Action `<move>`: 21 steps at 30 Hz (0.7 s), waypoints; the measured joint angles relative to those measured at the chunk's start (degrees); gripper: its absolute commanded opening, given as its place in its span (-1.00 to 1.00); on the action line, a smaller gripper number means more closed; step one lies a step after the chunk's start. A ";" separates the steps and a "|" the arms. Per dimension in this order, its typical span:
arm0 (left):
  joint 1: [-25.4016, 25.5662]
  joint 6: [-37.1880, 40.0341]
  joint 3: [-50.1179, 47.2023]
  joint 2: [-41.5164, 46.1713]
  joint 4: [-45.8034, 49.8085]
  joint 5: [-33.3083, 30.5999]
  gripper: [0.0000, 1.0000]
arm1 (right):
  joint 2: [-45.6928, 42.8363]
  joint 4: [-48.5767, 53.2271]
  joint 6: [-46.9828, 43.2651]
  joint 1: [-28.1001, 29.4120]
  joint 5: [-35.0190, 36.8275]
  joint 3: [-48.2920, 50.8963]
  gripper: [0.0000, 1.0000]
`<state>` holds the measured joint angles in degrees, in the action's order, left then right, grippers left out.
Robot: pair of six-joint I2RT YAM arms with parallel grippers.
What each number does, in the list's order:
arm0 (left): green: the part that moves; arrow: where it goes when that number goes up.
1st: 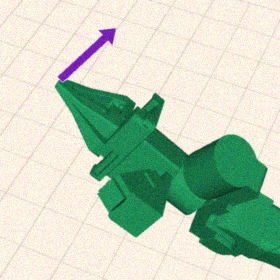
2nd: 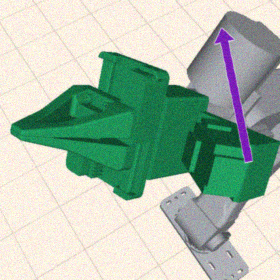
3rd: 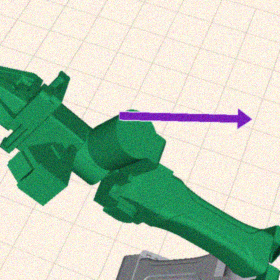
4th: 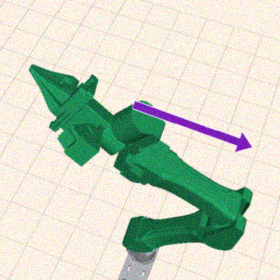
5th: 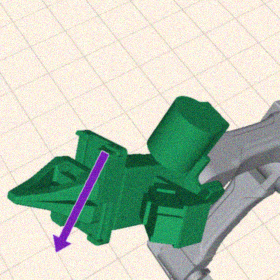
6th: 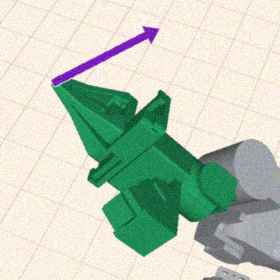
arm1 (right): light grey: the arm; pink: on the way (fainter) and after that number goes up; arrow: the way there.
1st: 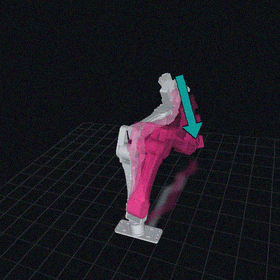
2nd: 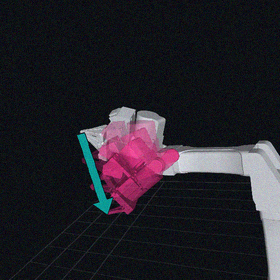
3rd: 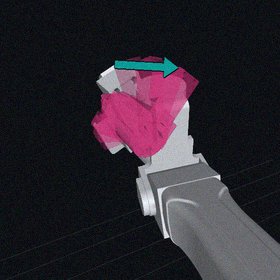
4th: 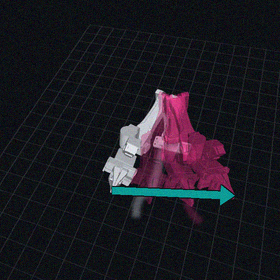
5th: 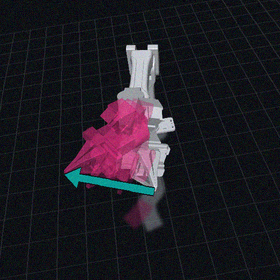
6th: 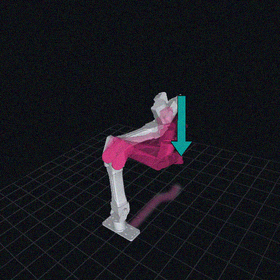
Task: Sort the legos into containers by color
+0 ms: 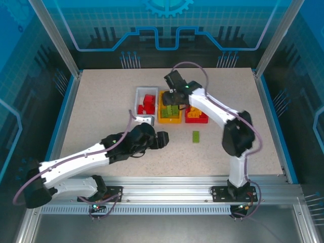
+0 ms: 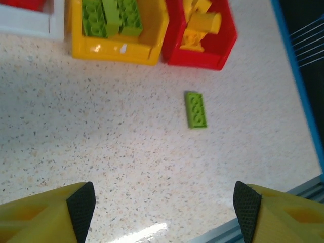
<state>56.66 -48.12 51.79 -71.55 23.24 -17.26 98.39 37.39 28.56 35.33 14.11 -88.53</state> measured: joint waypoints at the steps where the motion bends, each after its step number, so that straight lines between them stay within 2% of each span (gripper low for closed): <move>1: 0.68 0.02 1.07 -2.95 0.04 0.20 0.51 | -4.92 -0.13 0.79 0.24 0.66 4.09 0.11; 6: 3.69 0.42 10.25 -18.21 0.02 1.01 0.52 | -27.67 2.21 5.92 0.24 4.33 23.23 0.17; 10: 5.53 0.61 22.40 -31.45 2.29 0.92 0.52 | -43.56 8.28 10.08 0.17 6.08 34.10 0.28; 16: 6.58 0.59 39.60 -47.52 9.42 -1.42 0.53 | -63.10 17.88 13.55 -2.14 6.99 41.46 0.30; 21: 6.51 0.63 49.05 -56.15 14.99 -5.64 0.53 | -70.75 22.36 15.10 -2.56 6.93 41.11 0.30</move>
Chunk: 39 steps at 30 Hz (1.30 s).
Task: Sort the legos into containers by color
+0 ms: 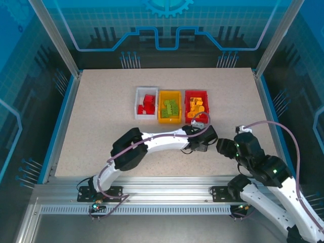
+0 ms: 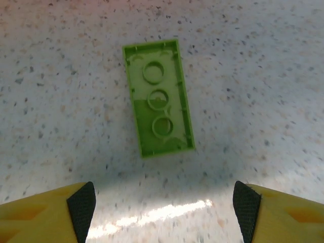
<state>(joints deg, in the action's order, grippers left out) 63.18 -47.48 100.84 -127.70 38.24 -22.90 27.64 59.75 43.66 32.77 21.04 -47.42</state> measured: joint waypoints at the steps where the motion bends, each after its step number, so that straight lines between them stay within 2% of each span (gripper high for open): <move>1: 0.00 0.15 1.55 -1.36 1.09 -0.66 0.53 | -0.57 0.57 0.17 0.00 0.00 -0.13 0.30; 5: 0.00 1.09 6.99 -5.90 4.02 -3.08 0.46 | -2.32 1.81 1.18 0.00 0.04 -0.26 0.29; 11: -0.72 1.90 11.61 -9.62 6.19 -4.55 0.22 | -5.09 3.43 2.49 0.00 0.02 -0.28 0.29; 17: -1.95 3.15 14.23 -11.28 6.16 -4.59 -0.33 | -5.16 3.82 2.93 0.00 -0.02 -0.28 0.29; 20: -2.45 3.91 14.51 -11.30 6.16 -4.70 -0.43 | -5.16 3.78 2.91 0.00 -0.09 -0.26 0.29; 24: -2.60 4.13 13.55 -10.78 5.33 -4.98 -0.44 | -5.14 3.61 2.78 0.00 -0.48 -0.24 0.30; 29: -2.60 4.00 2.05 -2.49 3.34 -5.22 -0.44 | -4.07 -0.46 -1.18 0.00 -4.94 1.09 0.32; 33: -3.34 3.82 -6.95 9.18 2.25 -5.20 -0.45 | 0.35 -6.23 -5.46 0.00 -11.76 2.10 0.32; 36: -5.88 3.45 -10.36 17.00 1.16 -4.85 -0.45 | 4.24 -10.51 -7.56 0.00 -15.61 2.12 0.32; 39: -10.75 3.48 -12.00 21.57 -0.81 -3.87 -0.46 | 9.18 -15.02 -8.70 0.02 -18.62 2.12 0.31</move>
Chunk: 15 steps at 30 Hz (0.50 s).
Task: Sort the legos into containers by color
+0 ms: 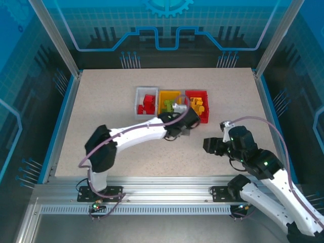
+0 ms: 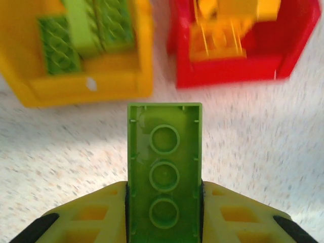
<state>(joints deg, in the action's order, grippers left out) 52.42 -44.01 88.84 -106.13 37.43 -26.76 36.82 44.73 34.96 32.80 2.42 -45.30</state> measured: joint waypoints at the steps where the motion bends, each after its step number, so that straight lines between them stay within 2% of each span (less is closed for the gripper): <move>1: -2.19 0.02 -0.20 0.50 -0.66 0.98 -0.46 | 1.73 -1.62 -0.15 0.02 -0.72 -0.02 0.31; 7: -11.85 0.98 -0.35 -2.14 -5.27 6.67 -0.44 | 9.18 -11.45 -0.59 0.15 -3.50 -0.02 0.31; 15: -16.39 2.16 9.79 -14.60 -7.10 13.64 -0.39 | 15.10 -19.56 -0.52 0.15 -4.24 -1.18 0.31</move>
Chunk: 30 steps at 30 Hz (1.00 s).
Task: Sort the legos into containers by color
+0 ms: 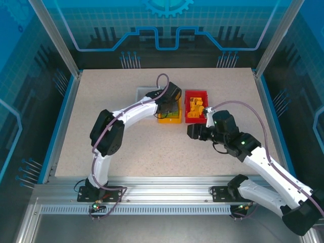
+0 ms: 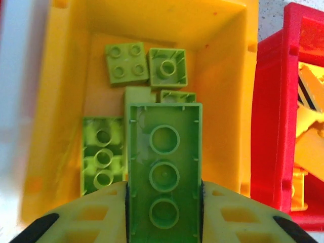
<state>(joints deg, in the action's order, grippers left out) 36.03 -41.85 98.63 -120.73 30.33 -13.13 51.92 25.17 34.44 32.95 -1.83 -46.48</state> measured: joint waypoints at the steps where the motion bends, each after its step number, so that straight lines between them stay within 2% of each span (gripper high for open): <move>1: -0.33 0.00 0.92 -1.03 -0.17 0.70 -0.37 | 0.37 -0.52 0.00 0.00 0.00 -0.15 0.31; 7: -2.25 -0.09 4.85 -5.25 -0.17 4.11 0.01 | 0.83 -1.31 0.00 0.00 0.00 -0.74 0.35; 15: -2.49 -0.22 2.49 -1.92 0.15 6.43 0.08 | -0.44 -1.25 -0.24 0.00 0.09 -0.79 0.40; 17: -2.45 -0.52 -1.70 2.73 -0.59 6.97 0.15 | -1.51 -1.11 -0.66 0.00 0.31 -0.79 0.52; 19: -2.45 -1.66 -7.50 9.60 -1.55 7.32 0.33 | -3.06 -0.59 -1.29 0.00 1.22 -0.79 0.74; 20: -2.45 -2.08 -10.58 13.75 -1.95 7.50 0.57 | -3.96 0.07 -1.46 -0.02 1.86 -0.81 0.99; 21: -2.45 -2.47 -13.62 18.12 -2.43 7.63 0.97 | -4.94 1.20 -1.51 -0.13 3.08 -0.94 1.00; 26: -2.56 -2.67 -27.26 39.58 -5.16 8.02 0.97 | -7.26 8.90 -2.62 -0.52 12.09 -3.72 1.00; 30: -2.97 -1.51 -34.51 52.35 -2.49 2.80 0.98 | -9.25 12.87 -3.65 -0.81 23.15 -4.90 1.00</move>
<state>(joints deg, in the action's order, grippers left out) 33.06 -43.35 64.12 -68.38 27.83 -10.33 42.68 38.04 30.79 32.14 21.32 -51.37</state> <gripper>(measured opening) 0.987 0.999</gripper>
